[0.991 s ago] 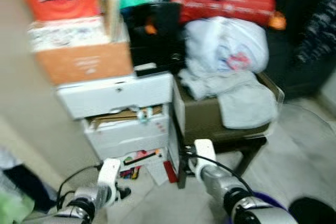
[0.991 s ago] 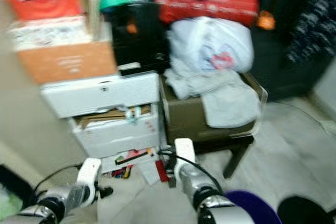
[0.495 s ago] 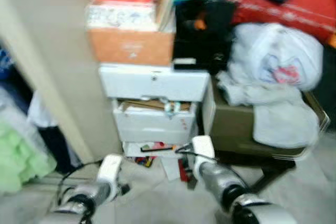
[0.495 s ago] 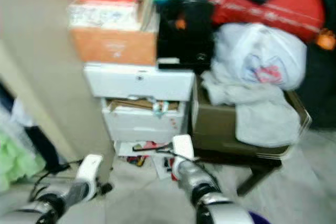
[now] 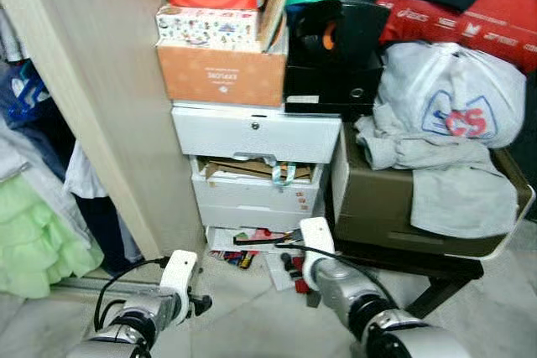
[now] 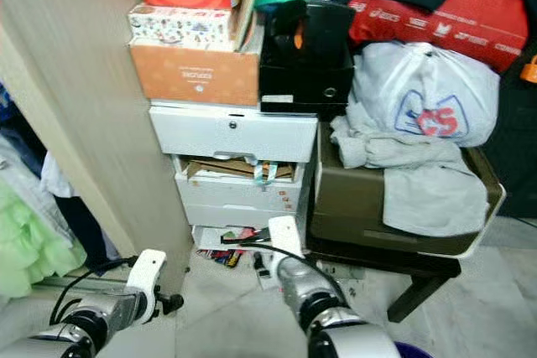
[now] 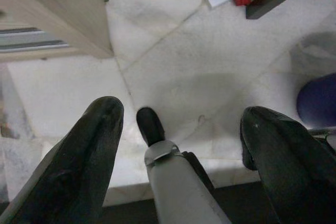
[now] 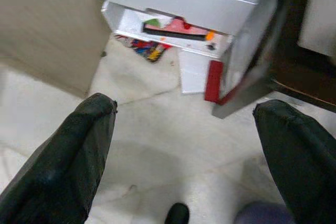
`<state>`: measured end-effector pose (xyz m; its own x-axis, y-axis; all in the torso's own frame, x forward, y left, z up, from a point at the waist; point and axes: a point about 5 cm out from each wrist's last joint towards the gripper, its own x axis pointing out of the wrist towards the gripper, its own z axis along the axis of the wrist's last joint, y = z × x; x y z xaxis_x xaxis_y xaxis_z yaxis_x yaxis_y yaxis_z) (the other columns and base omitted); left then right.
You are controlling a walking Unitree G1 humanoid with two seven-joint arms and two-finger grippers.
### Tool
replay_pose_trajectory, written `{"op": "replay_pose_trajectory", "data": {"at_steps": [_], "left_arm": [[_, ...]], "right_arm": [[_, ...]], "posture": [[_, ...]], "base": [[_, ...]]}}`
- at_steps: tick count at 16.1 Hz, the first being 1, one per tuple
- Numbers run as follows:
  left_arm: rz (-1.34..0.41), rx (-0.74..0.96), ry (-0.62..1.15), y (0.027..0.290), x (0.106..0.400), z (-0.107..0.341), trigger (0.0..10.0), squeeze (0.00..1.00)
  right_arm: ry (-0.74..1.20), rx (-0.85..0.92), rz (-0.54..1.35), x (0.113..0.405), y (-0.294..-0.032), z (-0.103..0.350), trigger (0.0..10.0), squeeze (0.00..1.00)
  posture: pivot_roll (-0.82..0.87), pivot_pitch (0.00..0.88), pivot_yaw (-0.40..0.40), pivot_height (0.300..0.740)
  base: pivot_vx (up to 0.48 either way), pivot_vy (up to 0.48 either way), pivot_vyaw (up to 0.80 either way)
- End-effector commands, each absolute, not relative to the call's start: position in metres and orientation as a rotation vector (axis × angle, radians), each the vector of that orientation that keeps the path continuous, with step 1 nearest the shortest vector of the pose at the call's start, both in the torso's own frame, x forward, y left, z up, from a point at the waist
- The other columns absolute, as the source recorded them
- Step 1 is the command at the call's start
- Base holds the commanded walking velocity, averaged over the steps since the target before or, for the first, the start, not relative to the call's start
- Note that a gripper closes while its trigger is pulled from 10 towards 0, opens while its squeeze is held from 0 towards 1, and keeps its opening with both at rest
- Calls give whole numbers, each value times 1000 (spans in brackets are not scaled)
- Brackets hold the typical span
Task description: Clean up the room
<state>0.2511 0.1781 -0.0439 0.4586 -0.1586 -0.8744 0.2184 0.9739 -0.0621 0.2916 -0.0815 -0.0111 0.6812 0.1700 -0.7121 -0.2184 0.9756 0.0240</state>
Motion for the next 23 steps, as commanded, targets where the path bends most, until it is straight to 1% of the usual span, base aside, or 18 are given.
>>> {"op": "replay_pose_trajectory", "data": {"at_steps": [1,5,15,23], "left_arm": [[-244,80,1056,178,255,-41,10000,0],[-267,107,1055,176,256,-40,10000,0],[-279,112,1056,174,256,-41,10000,0],[-293,101,1045,173,257,-40,10000,0]], "right_arm": [[783,-74,212,294,-83,-9,10000,0],[777,-82,219,295,-82,-8,10000,0],[772,-92,219,295,-82,-8,10000,0],[761,-91,208,297,-82,-7,10000,0]], "posture": [[-106,0,-37,740],[-108,0,-34,740],[-108,0,-35,740],[-110,0,-32,740]], "base": [[0,0,0],[0,0,728],[0,0,800],[0,0,0]]}}
